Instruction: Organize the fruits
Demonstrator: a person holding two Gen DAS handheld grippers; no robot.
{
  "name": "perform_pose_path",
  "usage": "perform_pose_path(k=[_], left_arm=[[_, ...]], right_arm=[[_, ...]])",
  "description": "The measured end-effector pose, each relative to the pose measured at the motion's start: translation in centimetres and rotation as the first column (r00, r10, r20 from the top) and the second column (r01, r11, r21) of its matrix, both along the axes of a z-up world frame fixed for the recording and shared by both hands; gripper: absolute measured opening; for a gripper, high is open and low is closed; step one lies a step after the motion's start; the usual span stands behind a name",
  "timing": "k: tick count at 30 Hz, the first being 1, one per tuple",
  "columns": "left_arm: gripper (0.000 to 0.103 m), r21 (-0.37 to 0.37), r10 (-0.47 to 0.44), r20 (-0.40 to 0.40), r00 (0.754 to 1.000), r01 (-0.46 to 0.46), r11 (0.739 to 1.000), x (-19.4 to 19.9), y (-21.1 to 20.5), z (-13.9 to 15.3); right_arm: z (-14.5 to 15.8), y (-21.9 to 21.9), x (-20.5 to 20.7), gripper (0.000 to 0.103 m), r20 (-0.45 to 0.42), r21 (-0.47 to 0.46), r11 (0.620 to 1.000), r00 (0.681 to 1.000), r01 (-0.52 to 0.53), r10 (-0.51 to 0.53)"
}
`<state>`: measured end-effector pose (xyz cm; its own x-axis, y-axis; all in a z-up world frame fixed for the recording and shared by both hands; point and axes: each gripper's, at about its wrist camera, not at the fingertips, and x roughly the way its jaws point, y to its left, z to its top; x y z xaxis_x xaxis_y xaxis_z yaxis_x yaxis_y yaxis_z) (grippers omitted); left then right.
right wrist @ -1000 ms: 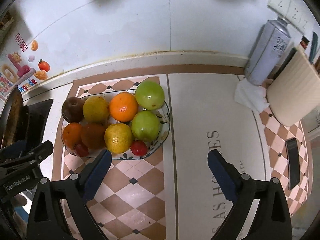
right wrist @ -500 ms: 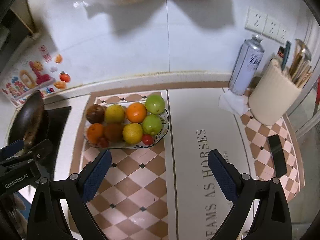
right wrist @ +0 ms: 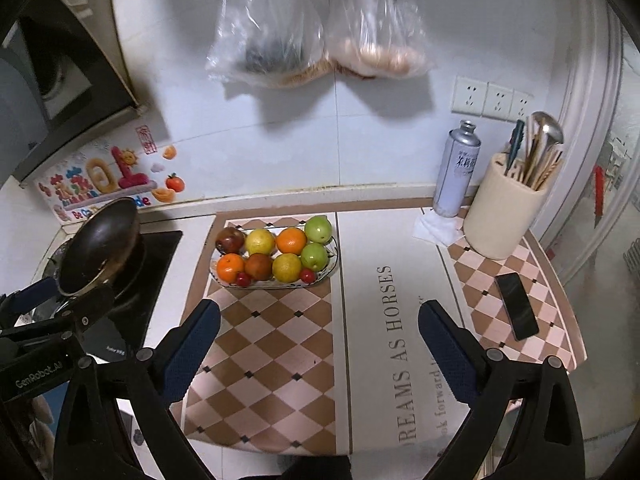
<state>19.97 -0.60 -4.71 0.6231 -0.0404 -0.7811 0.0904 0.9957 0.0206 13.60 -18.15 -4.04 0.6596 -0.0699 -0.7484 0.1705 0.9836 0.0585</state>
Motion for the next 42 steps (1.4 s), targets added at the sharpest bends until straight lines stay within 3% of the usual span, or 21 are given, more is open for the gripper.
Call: perform_pose_path(k=[8,16,26,42], left_arm=[[0.1,-0.005,-0.025,0.048,0.999,0.025,1.0,-4.7,0.5,2.6],[0.1,-0.023,-0.016,0.052,0.999,0.017,1.0,-6.4,0.7,3.5],[0.1,-0.014,0.025,0.056,0.998,-0.024,1.0,-3.9,-0.7,3.4],[0.102,0.055,0.071,-0.029,0.997,-0.069,0.996,3.7,-2.9,-1.4]], right_arm=[[3.2,0.9,-5.0,0.101,0.037,0.005,1.0,0.999,0.003,-0.003],[4.1,0.4,-6.6,0.101,0.044,0.032,0.999,0.999,-0.017,0.015],[2.6,-1.3,-2.1,0.102,-0.001,0.027,0.999,0.999,-0.032,0.033],[-2.1,-3.2,7.3,0.102,-0.078,-0.017,0.999,0.996,-0.035,0.034]])
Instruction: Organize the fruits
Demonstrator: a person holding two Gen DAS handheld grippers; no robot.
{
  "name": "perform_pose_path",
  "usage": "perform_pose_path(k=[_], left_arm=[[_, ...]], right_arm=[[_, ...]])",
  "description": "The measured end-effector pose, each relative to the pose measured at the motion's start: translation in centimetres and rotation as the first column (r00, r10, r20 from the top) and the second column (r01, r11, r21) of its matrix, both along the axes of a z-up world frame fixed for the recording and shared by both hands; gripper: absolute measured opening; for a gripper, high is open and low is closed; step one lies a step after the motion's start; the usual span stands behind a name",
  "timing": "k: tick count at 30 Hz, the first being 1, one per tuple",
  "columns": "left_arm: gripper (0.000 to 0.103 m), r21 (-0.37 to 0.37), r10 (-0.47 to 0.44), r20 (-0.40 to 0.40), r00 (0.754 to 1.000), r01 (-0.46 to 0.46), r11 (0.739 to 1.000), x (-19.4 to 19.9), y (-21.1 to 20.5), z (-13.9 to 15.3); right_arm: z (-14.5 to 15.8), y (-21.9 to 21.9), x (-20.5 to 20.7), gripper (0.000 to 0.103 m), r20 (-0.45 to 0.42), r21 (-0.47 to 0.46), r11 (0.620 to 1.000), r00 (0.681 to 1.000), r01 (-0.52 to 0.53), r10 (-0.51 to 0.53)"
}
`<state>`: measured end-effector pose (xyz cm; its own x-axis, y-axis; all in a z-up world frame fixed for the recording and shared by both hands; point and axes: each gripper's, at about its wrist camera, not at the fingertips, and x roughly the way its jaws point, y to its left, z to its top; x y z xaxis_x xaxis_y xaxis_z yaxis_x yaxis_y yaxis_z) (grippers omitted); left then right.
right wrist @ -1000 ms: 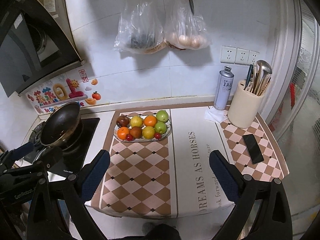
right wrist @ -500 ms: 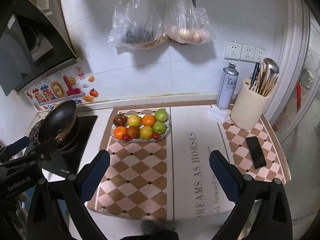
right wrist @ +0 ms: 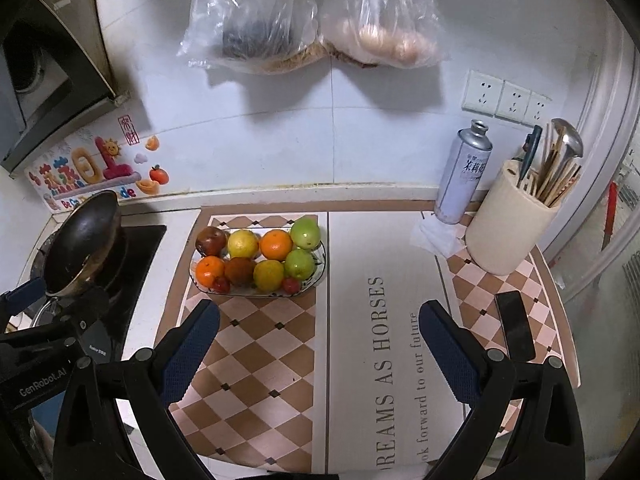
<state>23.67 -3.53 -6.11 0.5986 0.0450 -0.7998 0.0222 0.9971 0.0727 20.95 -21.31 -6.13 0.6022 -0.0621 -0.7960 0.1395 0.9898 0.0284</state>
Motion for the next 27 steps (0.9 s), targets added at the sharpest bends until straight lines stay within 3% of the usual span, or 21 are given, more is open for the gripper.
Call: perform_pose_path(k=[27], left_arm=[[0.102,-0.004,0.029,-0.016,0.999,-0.03,1.0,1.0,0.7,-0.6]], right_arm=[[-1.1,0.5,0.9,0.102,-0.023,-0.003,1.0,1.0,-0.021,0.021]])
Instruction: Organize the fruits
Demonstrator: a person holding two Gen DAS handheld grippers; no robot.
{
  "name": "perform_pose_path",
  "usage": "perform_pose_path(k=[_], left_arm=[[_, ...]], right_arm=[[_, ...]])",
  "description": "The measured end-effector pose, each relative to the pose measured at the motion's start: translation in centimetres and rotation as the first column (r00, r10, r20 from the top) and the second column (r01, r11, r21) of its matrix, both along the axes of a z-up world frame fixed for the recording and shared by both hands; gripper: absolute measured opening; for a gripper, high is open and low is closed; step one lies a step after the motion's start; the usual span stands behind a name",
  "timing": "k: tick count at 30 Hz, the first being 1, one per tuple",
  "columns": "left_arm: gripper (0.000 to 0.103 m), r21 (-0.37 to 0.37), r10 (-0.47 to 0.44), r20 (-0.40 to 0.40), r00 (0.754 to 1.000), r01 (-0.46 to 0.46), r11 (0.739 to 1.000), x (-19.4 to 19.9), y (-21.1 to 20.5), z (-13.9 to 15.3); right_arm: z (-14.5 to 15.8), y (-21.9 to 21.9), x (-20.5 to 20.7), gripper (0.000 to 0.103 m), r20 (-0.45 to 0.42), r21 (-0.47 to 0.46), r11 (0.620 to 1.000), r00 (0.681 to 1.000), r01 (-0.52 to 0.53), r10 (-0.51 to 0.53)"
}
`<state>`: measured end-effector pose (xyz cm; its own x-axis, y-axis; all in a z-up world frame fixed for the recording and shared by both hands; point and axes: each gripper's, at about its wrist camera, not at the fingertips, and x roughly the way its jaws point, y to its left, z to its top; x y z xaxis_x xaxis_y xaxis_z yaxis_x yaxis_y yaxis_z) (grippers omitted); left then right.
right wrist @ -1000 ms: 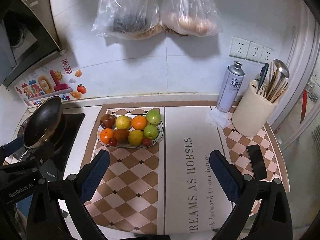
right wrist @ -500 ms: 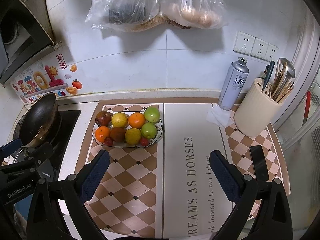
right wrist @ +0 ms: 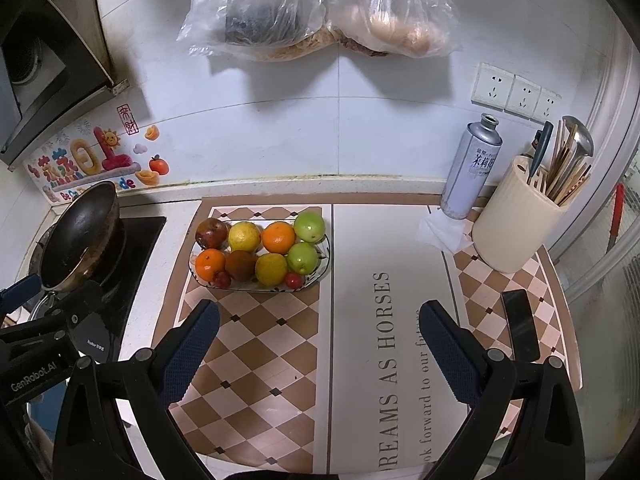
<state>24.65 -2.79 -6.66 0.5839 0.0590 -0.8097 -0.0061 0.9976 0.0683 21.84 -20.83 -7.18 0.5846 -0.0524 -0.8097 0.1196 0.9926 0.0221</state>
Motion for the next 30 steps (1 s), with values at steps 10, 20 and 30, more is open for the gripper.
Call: perform_pose_path(k=[10,20,30], left_arm=[[0.102,0.003,0.007,0.003,1.0,-0.007,1.0,-0.41,0.44,0.03],[0.102,0.004,0.007,0.007,1.0,-0.007,1.0,-0.57,0.47,0.17],[0.103,0.005,0.009,0.01,1.0,-0.009,1.0,-0.74,0.39,0.3]], right_arm=[[0.15,0.2,-0.16,0.102,0.002,0.003,1.0,1.0,-0.002,0.002],[0.17,0.18,-0.2,0.102,0.002,0.004,1.0,1.0,-0.005,0.005],[0.34,0.45,-0.4,0.102,0.004,0.005,1.0,1.0,-0.004,0.004]])
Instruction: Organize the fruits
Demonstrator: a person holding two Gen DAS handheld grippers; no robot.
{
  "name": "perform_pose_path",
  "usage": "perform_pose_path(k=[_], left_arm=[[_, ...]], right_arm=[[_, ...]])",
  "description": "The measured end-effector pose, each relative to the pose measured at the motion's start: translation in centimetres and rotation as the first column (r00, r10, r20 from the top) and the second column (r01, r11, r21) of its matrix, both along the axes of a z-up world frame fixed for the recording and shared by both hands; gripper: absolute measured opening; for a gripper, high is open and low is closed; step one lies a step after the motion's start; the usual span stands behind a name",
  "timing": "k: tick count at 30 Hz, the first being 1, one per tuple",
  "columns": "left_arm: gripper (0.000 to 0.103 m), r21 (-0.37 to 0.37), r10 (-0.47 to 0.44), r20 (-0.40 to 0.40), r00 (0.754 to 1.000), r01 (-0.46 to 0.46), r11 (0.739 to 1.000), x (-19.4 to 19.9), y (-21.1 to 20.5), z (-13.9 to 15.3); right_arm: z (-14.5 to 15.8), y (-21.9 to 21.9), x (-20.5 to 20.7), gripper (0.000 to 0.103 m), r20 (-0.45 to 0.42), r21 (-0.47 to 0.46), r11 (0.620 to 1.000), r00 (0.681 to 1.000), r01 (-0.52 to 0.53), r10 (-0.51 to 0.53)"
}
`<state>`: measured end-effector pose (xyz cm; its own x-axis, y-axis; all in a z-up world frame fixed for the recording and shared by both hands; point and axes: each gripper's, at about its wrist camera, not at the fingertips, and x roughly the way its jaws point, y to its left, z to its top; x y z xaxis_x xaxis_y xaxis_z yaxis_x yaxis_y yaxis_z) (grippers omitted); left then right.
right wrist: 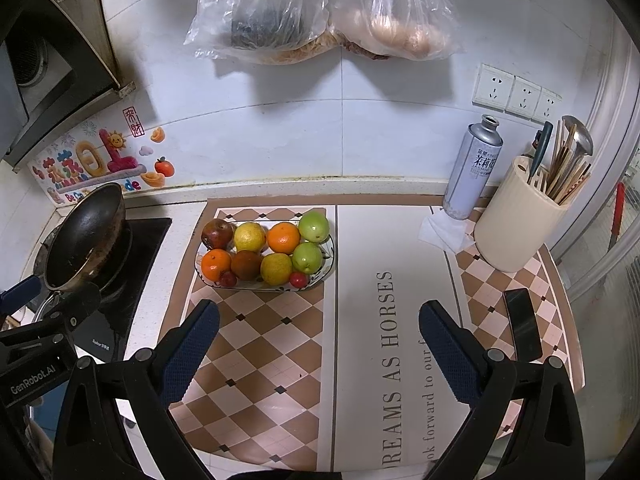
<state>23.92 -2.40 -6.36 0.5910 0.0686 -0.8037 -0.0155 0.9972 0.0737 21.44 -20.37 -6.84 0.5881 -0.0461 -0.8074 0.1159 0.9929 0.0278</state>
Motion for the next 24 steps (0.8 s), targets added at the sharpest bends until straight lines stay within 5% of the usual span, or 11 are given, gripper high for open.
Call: perform_pose_path(k=[24], left_arm=[[0.103,0.006,-0.001,0.009,1.0,0.001,1.0,-0.39,-0.3,0.34]], right_arm=[[0.29,0.23,-0.51,0.102,-0.001,0.004,1.0,1.0,0.004,-0.004]])
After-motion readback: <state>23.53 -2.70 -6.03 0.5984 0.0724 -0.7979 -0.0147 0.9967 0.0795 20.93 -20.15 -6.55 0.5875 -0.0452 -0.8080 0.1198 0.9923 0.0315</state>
